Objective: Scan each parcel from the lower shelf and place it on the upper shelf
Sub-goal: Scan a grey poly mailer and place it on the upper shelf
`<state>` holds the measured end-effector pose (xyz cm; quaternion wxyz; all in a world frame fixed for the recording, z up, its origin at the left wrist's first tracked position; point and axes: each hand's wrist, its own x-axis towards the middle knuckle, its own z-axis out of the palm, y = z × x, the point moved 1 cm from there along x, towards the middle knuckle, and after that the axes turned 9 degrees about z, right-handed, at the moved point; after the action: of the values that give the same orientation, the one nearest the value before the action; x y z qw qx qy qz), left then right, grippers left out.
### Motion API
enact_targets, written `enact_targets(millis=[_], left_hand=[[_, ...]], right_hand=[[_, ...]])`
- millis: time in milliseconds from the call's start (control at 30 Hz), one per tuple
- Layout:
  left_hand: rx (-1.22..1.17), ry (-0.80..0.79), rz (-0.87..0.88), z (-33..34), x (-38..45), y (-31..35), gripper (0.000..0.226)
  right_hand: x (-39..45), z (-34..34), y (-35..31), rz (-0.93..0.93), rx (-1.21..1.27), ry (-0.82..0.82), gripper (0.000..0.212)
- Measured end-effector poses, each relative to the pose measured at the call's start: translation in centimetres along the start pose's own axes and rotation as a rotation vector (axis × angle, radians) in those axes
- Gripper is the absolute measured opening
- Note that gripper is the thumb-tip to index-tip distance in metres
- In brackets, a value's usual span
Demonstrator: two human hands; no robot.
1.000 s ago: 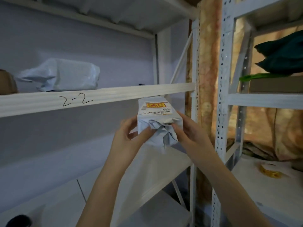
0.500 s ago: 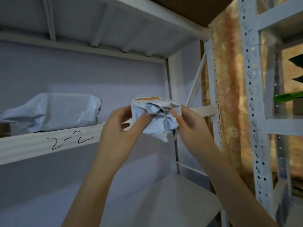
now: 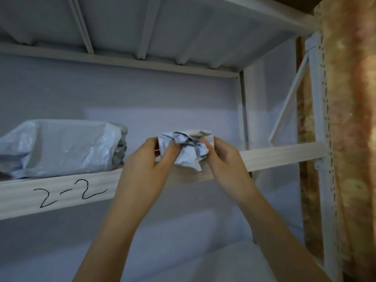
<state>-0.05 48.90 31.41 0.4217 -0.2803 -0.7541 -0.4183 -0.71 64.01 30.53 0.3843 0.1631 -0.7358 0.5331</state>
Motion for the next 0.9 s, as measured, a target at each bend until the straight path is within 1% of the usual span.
enact_targets(millis=[133,167,233,300,333,367,400,433,467,500,533,567,600,633,767,833,900], left_hand=[[0.185,0.051,0.001,1.2,0.8,-0.6,0.031],[0.215,0.065,0.002,1.5,1.1,-0.9,0.031],[0.265,0.074,-0.007,1.9,1.7,-1.3,0.031],[0.319,0.069,-0.033,2.4,1.9,-1.6,0.034],[0.352,0.079,-0.037,2.7,1.9,-1.7,0.037],[0.389,0.103,-0.037,2.9,1.8,-1.8,0.041],[0.417,0.139,-0.03,3.1,1.4,-1.7,0.047],[0.454,0.198,0.011,3.2,0.8,-1.6,0.052],[0.537,0.263,0.109,3.2,0.2,-1.3,0.054],[0.659,0.313,0.238,3.3,-0.5,-1.1,0.052],[0.773,0.337,0.367,3.6,-1.2,-1.1,0.051],[0.847,0.317,0.466,4.0,-1.9,-1.3,0.05],[0.884,0.272,0.512,4.6,-2.5,-1.6,0.05],[0.9,0.228,0.518,5.1,-2.8,-2.0,0.051],[0.982,0.117,0.434,6.4,-2.7,-4.0,0.053],[0.98,0.105,0.414,6.5,-2.3,-4.7,0.053],[0.972,0.114,0.416,6.5,-2.2,-4.9,0.053]], right_hand=[[1.6,0.3,1.6,-0.026,-0.157,-0.041,0.039],[1.8,0.3,1.8,-0.057,-0.18,-0.049,0.039],[2.5,0.3,2.1,-0.112,-0.242,-0.057,0.028],[2.8,0.1,2.3,-0.122,-0.354,-0.072,0.024],[2.9,0.1,2.6,-0.122,-0.397,-0.073,0.027],[2.9,0.3,3.1,-0.137,-0.406,-0.051,0.035],[2.7,0.4,3.4,-0.169,-0.378,0.0,0.043],[2.3,0.5,3.6,-0.223,-0.344,0.079,0.049],[1.8,0.5,3.8,-0.294,-0.331,0.155,0.052],[1.2,0.5,4.1,-0.379,-0.343,0.213,0.053],[0.7,0.6,4.7,-0.456,-0.369,0.232,0.052],[0.1,0.8,5.2,-0.519,-0.403,0.225,0.052],[-0.2,1.1,5.6,-0.562,-0.439,0.21,0.053],[-0.4,1.4,6.0,-0.582,-0.475,0.197,0.054],[0.0,3.0,7.2,-0.525,-0.599,0.165,0.057],[0.4,3.5,7.4,-0.497,-0.628,0.167,0.058],[0.4,3.7,7.4,-0.503,-0.599,0.186,0.057]])
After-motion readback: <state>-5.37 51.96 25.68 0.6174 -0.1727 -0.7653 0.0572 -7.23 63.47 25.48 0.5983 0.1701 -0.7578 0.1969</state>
